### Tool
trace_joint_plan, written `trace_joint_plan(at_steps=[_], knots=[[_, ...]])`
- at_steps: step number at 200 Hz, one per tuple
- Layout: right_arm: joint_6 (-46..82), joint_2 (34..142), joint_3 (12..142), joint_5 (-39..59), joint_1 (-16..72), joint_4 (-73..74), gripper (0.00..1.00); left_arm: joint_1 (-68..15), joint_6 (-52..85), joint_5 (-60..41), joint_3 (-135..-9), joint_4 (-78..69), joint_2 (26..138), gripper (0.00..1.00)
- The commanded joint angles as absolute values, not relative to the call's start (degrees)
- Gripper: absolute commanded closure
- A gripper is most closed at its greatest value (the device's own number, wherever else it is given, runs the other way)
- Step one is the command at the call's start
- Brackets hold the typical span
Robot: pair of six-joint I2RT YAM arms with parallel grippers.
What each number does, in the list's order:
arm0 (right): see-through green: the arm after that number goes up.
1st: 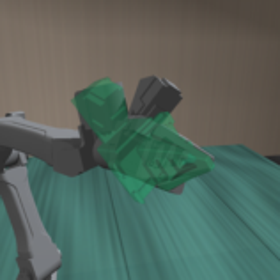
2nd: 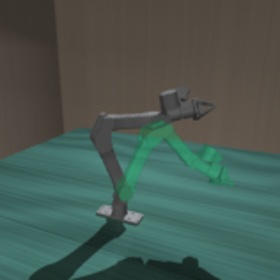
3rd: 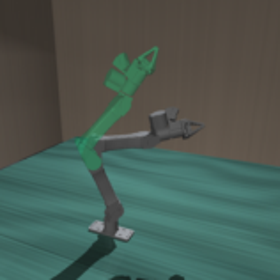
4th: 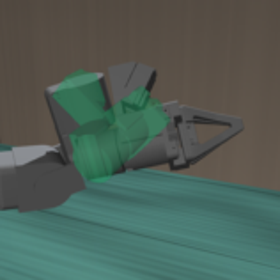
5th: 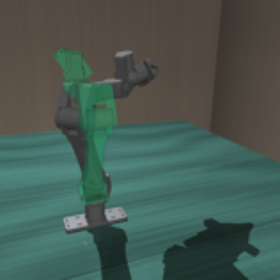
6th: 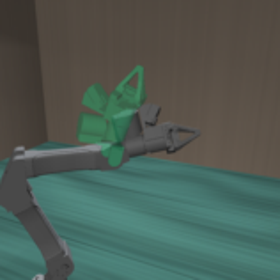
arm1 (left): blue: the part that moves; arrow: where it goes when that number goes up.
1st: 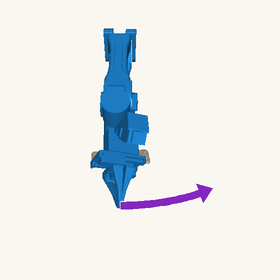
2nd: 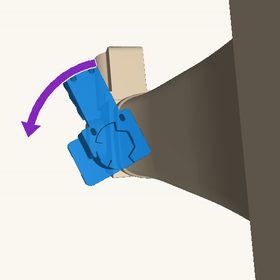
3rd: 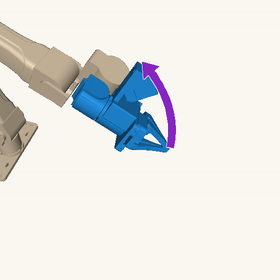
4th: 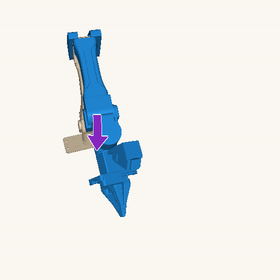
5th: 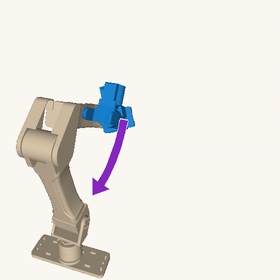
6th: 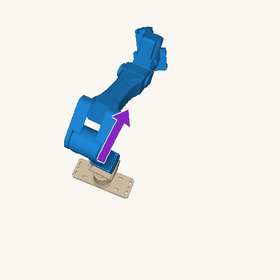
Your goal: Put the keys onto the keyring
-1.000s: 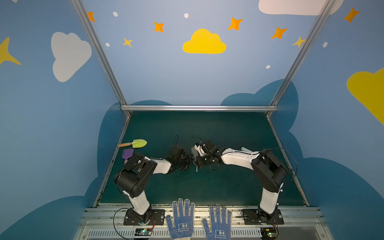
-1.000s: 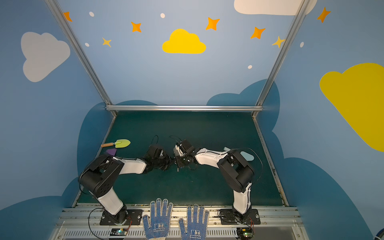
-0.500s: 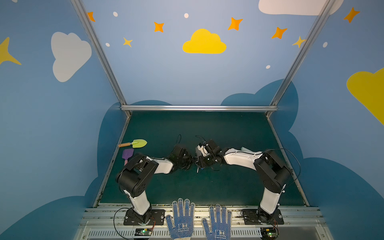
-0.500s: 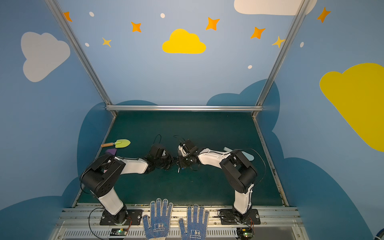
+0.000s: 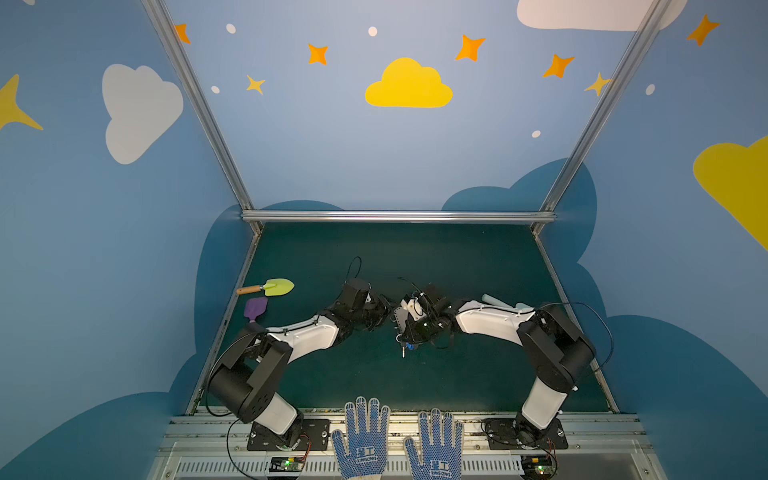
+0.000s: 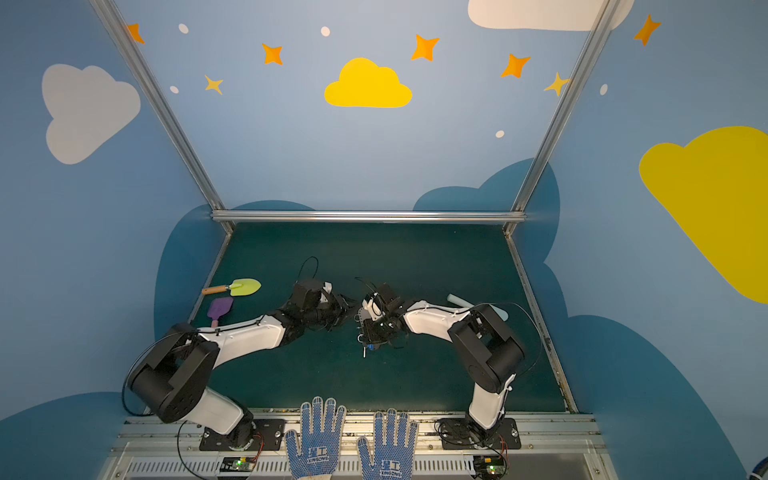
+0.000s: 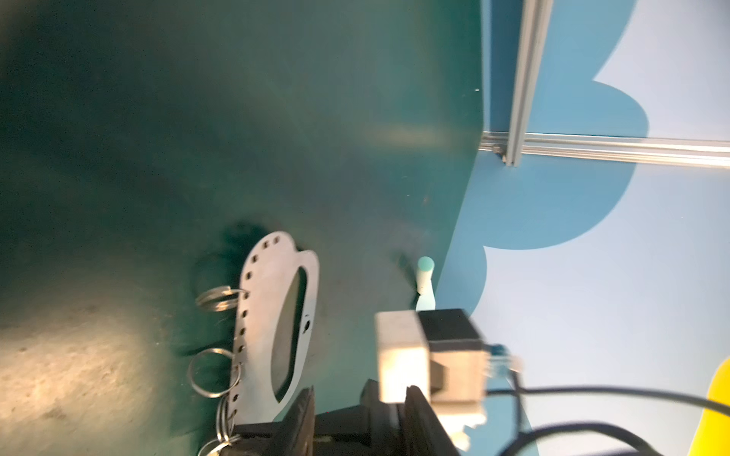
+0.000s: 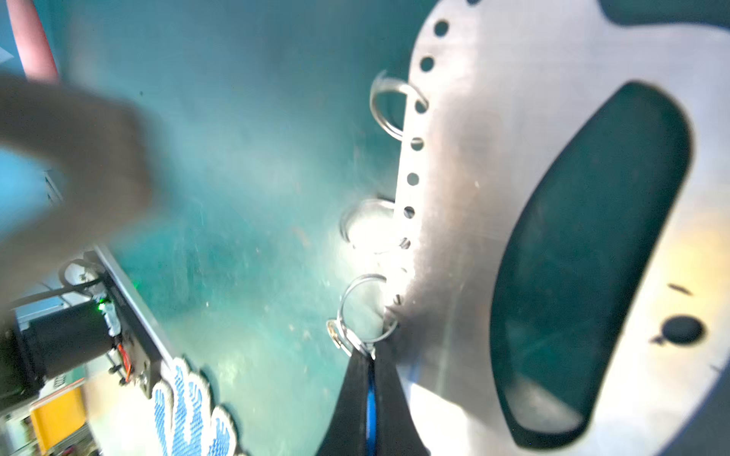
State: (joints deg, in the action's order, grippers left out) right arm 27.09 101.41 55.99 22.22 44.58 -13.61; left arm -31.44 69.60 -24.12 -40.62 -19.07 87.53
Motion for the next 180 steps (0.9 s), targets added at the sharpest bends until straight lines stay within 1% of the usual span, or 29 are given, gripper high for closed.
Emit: trace_joint_plan(at_steps=[1,50,126,180], knots=[[27.3,100.2,54.7,24.2,43.7,-16.1,1.00,-31.1,66.3,-23.7,-41.4,-16.1,86.0,0.57],[27.9,99.3,54.0,26.0,42.0,-15.5,1.00,-31.6,62.8,-25.6,-40.3,-10.5,85.0,0.52],[29.1,99.4,53.8,28.3,40.0,-14.2,1.00,-34.3,56.9,-27.4,-40.4,-2.1,84.3,0.52],[30.6,99.9,54.1,29.4,39.1,-13.7,1.00,-36.0,55.3,-28.1,-41.0,-0.5,88.2,0.53]])
